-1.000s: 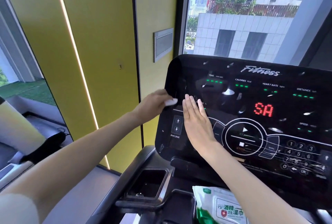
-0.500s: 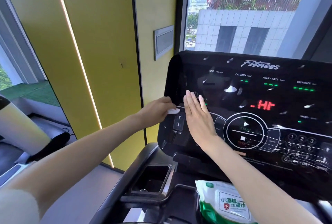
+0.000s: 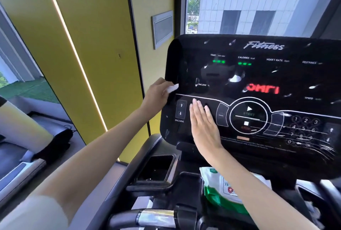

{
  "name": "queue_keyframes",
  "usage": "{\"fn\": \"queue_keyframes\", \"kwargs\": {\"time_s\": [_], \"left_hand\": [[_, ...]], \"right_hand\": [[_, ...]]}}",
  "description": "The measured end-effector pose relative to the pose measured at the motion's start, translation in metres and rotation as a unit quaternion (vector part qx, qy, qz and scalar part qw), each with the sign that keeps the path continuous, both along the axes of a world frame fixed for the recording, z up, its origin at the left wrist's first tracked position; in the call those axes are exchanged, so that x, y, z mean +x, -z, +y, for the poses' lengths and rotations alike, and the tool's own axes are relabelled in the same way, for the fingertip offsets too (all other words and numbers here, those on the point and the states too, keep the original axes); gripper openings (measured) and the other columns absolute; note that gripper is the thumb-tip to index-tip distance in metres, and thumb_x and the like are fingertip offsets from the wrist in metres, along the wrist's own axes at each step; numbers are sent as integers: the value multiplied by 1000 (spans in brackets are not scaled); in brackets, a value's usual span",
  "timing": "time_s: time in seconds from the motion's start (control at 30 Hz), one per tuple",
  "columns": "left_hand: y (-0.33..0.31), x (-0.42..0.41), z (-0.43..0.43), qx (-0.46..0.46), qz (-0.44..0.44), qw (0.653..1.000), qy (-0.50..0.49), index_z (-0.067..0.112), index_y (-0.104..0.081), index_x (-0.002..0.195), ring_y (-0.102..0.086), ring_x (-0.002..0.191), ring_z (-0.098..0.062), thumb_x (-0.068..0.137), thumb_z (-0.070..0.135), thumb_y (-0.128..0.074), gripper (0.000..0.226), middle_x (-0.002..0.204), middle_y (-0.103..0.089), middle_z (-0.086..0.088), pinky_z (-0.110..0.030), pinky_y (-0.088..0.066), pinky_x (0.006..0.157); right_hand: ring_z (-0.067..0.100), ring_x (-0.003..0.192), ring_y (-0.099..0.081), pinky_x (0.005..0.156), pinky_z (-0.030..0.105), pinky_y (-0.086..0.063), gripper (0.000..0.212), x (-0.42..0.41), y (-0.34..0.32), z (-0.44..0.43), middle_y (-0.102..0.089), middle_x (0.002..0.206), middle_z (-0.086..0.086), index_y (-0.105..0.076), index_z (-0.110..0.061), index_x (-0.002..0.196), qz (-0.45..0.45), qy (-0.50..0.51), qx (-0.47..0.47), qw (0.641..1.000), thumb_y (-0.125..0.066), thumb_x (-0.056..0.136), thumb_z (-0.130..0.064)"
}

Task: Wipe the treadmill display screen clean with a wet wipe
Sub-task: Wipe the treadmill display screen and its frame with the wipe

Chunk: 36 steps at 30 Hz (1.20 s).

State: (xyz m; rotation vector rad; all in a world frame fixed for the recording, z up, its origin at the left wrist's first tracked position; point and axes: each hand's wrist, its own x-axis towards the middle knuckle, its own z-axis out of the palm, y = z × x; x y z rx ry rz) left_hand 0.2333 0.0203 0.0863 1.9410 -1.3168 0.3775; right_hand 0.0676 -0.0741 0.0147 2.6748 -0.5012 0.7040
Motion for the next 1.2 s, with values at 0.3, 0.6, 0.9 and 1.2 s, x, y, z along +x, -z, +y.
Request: {"fn": "queue_keyframes", "kwargs": {"time_s": [0.3, 0.6, 0.9, 1.2], "left_hand": [[5, -1, 10, 30, -27, 999, 0, 5, -67, 106, -57, 82, -19, 92, 3, -51, 22, 96, -61, -8, -13, -41, 75], [7, -4, 13, -2, -9, 1000, 2, 3, -68, 99, -58, 78, -20, 89, -2, -52, 19, 88, -58, -2, -27, -47, 73], [19, -3, 22, 24, 1, 1000, 3, 3, -67, 101, -60, 82, -24, 87, -6, -51, 24, 94, -61, -11, -33, -49, 76], [35, -2, 23, 50, 5, 999, 9, 3, -66, 99, -59, 81, -26, 89, 5, -47, 22, 92, -59, -9, -34, -48, 73]], "right_hand": [[31, 143, -12, 114, 43, 4, 59, 4, -1, 3, -11, 153, 23, -15, 8, 143, -10, 12, -18, 1000, -25, 85, 9], [33, 142, -10, 117, 44, -3, 63, 5, 5, 3, -7, 153, 25, -6, 10, 143, -7, 13, -40, 999, 4, 81, 7], [33, 143, -4, 116, 42, 0, 69, 4, 2, 4, 0, 153, 24, -1, 10, 143, 15, 13, -41, 999, 16, 76, 8], [33, 142, -9, 112, 44, 8, 63, 5, 6, 2, -8, 153, 24, -8, 9, 143, -2, 15, -56, 998, 11, 83, 6]]}}
